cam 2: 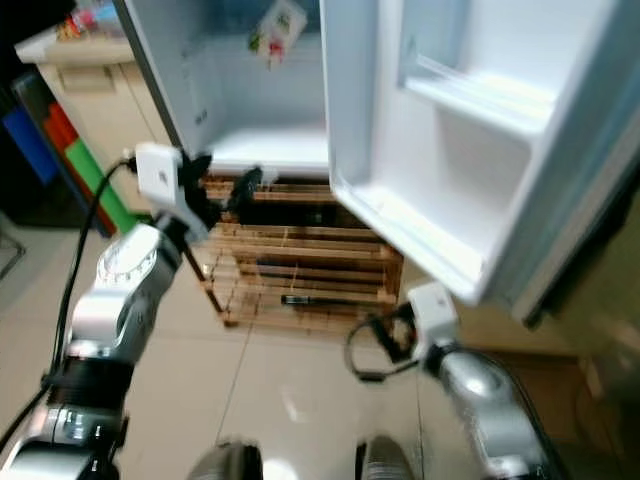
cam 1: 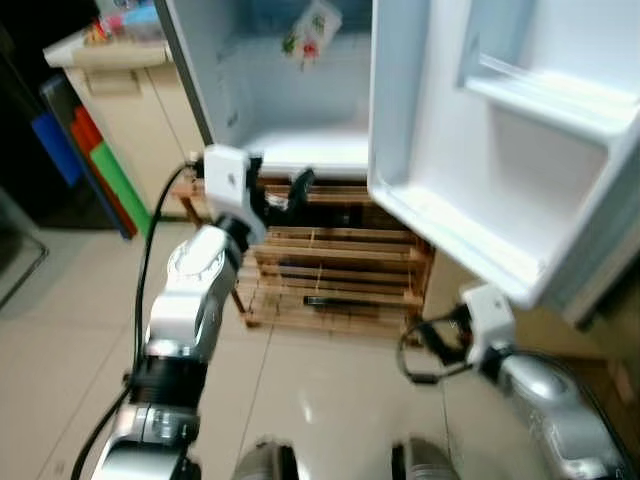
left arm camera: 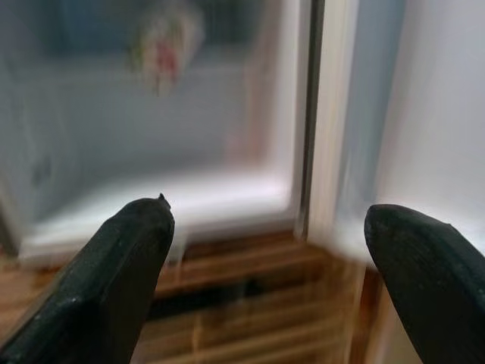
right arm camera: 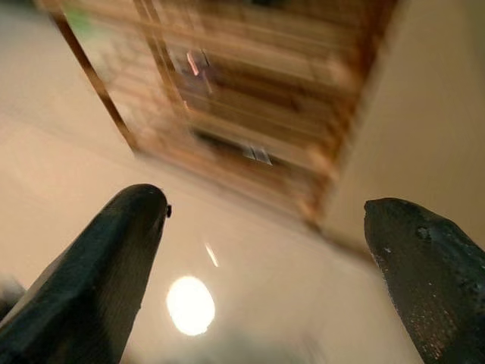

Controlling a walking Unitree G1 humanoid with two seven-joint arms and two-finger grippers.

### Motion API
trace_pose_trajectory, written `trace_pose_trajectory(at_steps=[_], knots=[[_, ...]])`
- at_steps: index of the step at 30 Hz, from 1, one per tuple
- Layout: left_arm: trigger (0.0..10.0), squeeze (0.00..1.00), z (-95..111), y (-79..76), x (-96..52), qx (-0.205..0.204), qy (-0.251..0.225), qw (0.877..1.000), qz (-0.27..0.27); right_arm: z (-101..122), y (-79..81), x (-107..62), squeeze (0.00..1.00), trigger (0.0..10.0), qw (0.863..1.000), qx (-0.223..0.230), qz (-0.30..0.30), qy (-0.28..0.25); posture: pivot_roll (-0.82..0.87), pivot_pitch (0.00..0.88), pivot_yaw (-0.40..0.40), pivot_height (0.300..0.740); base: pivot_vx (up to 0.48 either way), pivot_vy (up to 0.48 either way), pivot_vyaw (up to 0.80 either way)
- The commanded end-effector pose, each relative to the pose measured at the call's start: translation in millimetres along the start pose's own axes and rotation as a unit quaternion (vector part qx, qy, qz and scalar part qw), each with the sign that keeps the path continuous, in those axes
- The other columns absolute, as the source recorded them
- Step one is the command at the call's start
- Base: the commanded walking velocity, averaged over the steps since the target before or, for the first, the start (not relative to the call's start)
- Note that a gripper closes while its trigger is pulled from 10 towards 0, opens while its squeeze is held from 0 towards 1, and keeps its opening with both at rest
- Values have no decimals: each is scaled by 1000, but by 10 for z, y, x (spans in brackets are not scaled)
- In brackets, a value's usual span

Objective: Restocking fridge

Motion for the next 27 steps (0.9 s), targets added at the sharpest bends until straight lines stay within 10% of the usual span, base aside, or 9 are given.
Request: trace_pose_trajectory(at_steps=[1,8,11,15,19,22,24,27], knots=[[10000,0,-258,101,-9,27,87,996,18,-112,-183,-30,0,10000,999,-2,-38,38,-275,14,122,663,0,0,0],[10000,0,-928,307,-181,10,248,967,60,-289,-1318,-441,0,10000,942,-109,-277,154,-284,0,120,663,0,0,0],[10000,0,-1040,301,-222,14,275,960,48,-117,-1803,-760,0,10000,874,-223,-386,193,-284,0,109,663,0,0,0],[10000,0,-1092,298,-211,31,290,956,43,358,-2013,-830,0,10000,856,-216,-458,104,-284,0,102,663,0,0,0],[10000,0,-1043,244,-129,42,275,960,33,1237,-1721,-548,0,10000,882,-176,-425,-102,-286,0,83,663,0,0,0],[10000,0,-1047,241,-119,43,275,960,34,1445,-1503,-393,0,10000,899,-171,-373,-151,-286,0,78,663,0,0,0],[10000,0,-1053,237,-106,41,271,961,36,1791,-968,-172,0,10000,931,-132,-233,-248,-291,0,58,663,0,0,0],[10000,0,-1097,237,-119,40,273,960,41,2006,-510,-82,0,10000,943,-82,-120,-300,-295,0,50,663,0,0,0]])
Point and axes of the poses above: a point about 5 cm out from each wrist's last joint towards the gripper, its own x axis pointing out of the wrist towards the gripper, its own z axis along the axis of the wrist's last joint, y = z × x, the point moved 2 cm from there along x, pointing out of the wrist towards the gripper, and after that the axes turned 6 degrees about -x, right-handed, at the moved point
